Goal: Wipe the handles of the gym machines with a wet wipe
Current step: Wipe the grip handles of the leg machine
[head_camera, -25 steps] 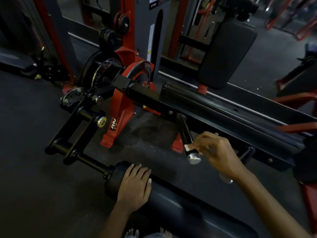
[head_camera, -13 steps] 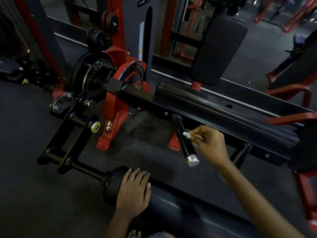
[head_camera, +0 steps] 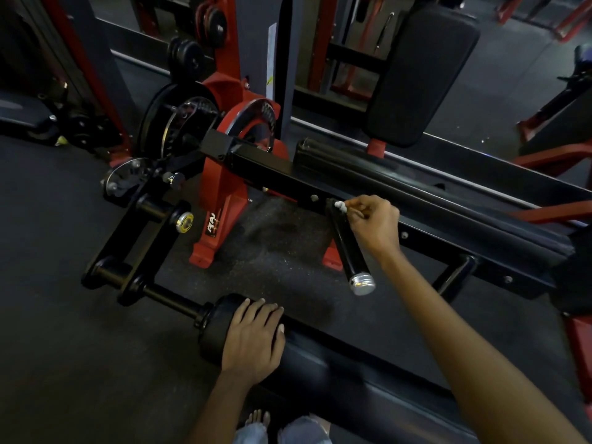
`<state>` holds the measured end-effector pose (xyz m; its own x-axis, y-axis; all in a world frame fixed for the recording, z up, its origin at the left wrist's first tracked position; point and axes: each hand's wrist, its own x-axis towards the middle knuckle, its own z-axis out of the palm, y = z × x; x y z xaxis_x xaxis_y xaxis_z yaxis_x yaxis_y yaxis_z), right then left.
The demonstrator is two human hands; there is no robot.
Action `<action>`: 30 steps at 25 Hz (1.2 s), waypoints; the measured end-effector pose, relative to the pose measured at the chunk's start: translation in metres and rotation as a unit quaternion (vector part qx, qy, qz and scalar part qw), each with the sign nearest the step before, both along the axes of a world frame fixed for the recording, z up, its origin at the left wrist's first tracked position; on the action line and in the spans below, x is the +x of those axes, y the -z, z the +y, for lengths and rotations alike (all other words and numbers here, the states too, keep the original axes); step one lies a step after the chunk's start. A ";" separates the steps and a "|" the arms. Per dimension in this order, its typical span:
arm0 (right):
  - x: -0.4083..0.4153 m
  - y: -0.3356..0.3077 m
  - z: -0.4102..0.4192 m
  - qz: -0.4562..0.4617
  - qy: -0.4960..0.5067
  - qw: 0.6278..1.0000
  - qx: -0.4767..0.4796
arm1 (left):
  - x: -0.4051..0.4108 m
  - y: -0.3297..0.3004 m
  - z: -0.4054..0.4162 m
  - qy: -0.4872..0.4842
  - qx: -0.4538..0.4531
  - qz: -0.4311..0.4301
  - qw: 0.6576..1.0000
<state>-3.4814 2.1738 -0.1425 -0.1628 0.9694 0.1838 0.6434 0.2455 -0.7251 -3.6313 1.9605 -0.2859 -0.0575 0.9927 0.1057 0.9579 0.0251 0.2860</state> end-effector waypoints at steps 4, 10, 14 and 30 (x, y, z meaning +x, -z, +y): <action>0.007 -0.005 -0.002 0.017 -0.029 0.998 -0.047 | -0.001 -0.002 -0.001 -0.004 -0.004 0.007 1.000; 0.033 -0.017 -0.030 0.033 -0.073 0.992 -0.097 | -0.001 -0.002 -0.002 -0.006 -0.022 0.008 1.000; 0.055 -0.023 -0.055 0.033 -0.100 0.985 -0.137 | -0.001 -0.003 -0.002 -0.006 -0.022 0.004 1.000; -0.004 -0.056 -0.071 -0.443 -0.418 0.784 0.119 | -0.001 -0.003 -0.001 -0.004 -0.010 0.004 1.000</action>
<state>-3.4857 2.1033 -0.0861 -0.8893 0.4106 -0.2013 0.4102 0.9109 0.0458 -3.6323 1.9598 -0.2828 -0.0645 0.9941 0.0869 0.9601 0.0381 0.2770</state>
